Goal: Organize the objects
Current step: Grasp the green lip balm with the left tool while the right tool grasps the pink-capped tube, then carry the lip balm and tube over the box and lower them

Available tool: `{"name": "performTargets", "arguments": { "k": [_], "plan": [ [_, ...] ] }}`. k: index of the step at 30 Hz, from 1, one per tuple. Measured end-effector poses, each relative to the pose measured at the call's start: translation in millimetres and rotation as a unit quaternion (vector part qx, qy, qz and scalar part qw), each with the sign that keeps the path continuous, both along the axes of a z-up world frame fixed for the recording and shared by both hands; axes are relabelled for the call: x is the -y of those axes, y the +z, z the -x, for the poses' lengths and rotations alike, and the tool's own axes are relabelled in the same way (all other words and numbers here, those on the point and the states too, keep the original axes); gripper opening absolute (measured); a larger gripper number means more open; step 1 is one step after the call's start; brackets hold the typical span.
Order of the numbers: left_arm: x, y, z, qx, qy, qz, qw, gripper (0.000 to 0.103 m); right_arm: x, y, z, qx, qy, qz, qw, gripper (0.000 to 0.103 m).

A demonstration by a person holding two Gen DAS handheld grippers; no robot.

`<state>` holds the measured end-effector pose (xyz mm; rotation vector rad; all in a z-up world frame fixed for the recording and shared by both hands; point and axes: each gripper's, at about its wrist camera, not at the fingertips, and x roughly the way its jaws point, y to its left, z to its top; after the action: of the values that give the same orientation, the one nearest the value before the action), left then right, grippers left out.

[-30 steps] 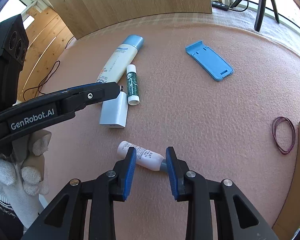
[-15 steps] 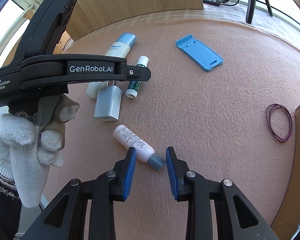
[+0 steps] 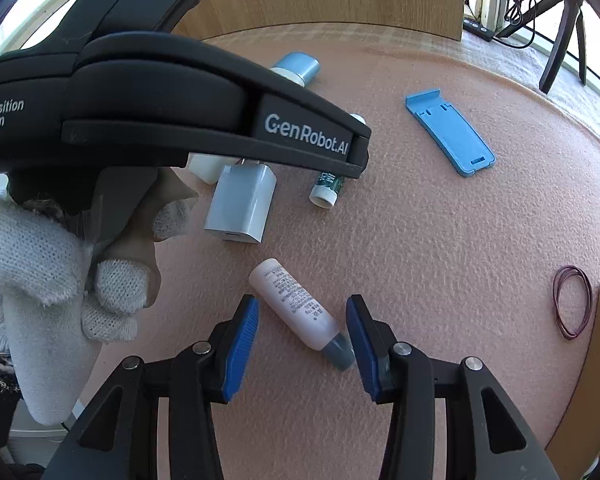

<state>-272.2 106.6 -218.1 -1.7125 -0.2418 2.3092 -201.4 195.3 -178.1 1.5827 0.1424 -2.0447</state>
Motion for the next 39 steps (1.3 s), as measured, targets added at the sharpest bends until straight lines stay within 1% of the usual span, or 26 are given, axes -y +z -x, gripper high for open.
{"name": "performTargets", "arguments": {
  "k": [6, 8, 9, 11, 13, 17, 21, 26, 31, 33, 39],
  "plan": [
    [6, -1, 2, 0.000, 0.010, -0.001, 0.9999, 0.018, 2, -5, 2, 0.005, -0.012, 0.006, 1.000, 0.041],
    [7, -1, 1, -0.001, 0.011, 0.002, 0.9999, 0.017, 1, -5, 2, 0.005, -0.014, 0.003, 1.000, 0.034],
    [7, -2, 1, -0.002, 0.012, 0.002, 0.9999, 0.017, 0, -5, 2, 0.005, -0.016, 0.001, 1.000, 0.033],
    [7, -2, 0, -0.003, 0.013, 0.001, 0.9999, 0.017, -3, -6, 2, 0.009, -0.021, 0.002, 1.000, 0.024],
    [7, -2, -1, -0.003, 0.013, 0.000, 0.9999, 0.017, -8, -7, 2, 0.014, -0.028, 0.004, 1.000, 0.019],
    [9, -3, -4, 0.008, 0.020, -0.027, 0.9994, 0.016, -21, -7, 1, 0.025, -0.051, 0.020, 0.998, 0.018],
    [3, -3, -15, 0.008, 0.020, -0.032, 0.9992, 0.016, -37, -3, -8, 0.024, -0.069, 0.031, 0.997, 0.018],
    [-6, 5, -35, 0.000, 0.015, -0.044, 0.9989, 0.016, -68, 11, -25, 0.015, -0.103, 0.051, 0.993, 0.018],
    [-25, 22, -56, -0.019, -0.004, -0.042, 0.9989, 0.016, -100, 33, -44, -0.007, -0.137, 0.063, 0.989, 0.018],
    [-35, 30, -63, -0.024, -0.012, -0.050, 0.9984, 0.016, -114, 42, -58, -0.018, -0.147, 0.065, 0.987, 0.018],
    [-70, 57, -77, -0.047, -0.038, -0.060, 0.9964, 0.016, -172, 68, -82, -0.048, -0.183, 0.064, 0.980, 0.018]
  ]
}}
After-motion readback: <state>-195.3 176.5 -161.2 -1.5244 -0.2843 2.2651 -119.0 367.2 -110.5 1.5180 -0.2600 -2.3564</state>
